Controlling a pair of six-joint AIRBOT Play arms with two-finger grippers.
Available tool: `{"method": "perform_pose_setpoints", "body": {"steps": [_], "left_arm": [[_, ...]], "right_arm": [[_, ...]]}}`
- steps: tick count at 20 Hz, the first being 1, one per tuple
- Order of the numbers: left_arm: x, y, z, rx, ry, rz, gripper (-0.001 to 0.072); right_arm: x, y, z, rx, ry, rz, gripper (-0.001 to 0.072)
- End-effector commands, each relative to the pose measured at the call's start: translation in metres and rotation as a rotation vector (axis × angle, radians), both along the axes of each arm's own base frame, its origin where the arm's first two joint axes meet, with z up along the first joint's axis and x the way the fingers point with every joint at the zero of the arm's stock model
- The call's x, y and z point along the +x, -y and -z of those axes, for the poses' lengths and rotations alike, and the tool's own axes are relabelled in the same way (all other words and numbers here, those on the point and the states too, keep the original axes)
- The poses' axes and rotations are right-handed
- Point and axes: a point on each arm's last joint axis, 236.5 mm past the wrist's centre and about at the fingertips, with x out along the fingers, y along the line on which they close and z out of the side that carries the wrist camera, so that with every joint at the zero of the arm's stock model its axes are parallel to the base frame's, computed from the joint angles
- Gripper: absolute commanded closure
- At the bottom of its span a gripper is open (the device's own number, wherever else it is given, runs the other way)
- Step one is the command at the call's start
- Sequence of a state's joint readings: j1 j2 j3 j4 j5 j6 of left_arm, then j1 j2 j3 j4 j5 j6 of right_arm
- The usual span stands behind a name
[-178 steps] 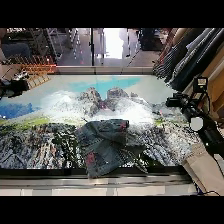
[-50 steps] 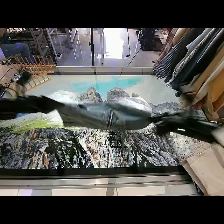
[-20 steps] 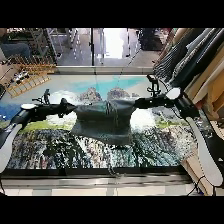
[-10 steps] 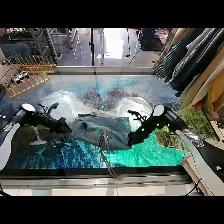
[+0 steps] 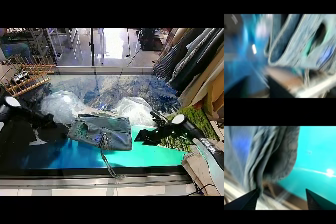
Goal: Fold the clothes and pants, and hang the long-sleeved shirts on hangers.
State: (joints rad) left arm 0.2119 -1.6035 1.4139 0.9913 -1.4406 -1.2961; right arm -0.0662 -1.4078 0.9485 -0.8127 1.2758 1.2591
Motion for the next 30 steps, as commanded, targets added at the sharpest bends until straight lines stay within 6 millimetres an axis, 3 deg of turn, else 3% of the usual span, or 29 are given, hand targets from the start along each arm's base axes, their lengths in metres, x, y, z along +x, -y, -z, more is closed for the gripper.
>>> {"method": "perform_pose_setpoints", "body": {"steps": [1,5,9,14,18,22,26,28,30], "left_arm": [[0.048,0.028,-0.045,-0.042,0.321,0.036,0.0699],[0.034,0.076,-0.010,-0.047,0.265,0.211,0.0699],[0.022,0.102,0.008,-0.062,0.230,0.306,0.0700],[0.016,0.103,0.013,-0.064,0.204,0.324,0.0700],[0.015,0.104,0.024,-0.069,0.176,0.324,0.0699],[0.003,0.109,0.027,-0.086,0.133,0.358,0.0700],[-0.008,0.111,0.026,-0.101,0.100,0.386,0.0699],[-0.010,0.111,0.026,-0.104,0.094,0.390,0.0699],[-0.012,0.112,0.025,-0.108,0.085,0.396,0.0699]], "right_arm": [[0.026,-0.004,0.029,0.096,0.021,0.197,0.0024],[0.051,-0.028,0.035,0.237,0.075,0.226,0.0022],[0.053,-0.022,0.036,0.247,0.082,0.215,0.0021],[0.044,0.016,0.019,0.328,0.016,0.253,0.0024],[0.059,-0.002,0.002,0.401,0.084,0.262,0.0021],[0.066,-0.022,0.024,0.315,0.103,0.241,0.0017],[0.073,-0.033,0.030,0.307,0.079,0.190,0.0018],[0.059,-0.034,0.042,0.223,0.045,0.098,0.0018],[0.033,-0.033,0.055,0.152,-0.021,-0.008,0.0019]]}}
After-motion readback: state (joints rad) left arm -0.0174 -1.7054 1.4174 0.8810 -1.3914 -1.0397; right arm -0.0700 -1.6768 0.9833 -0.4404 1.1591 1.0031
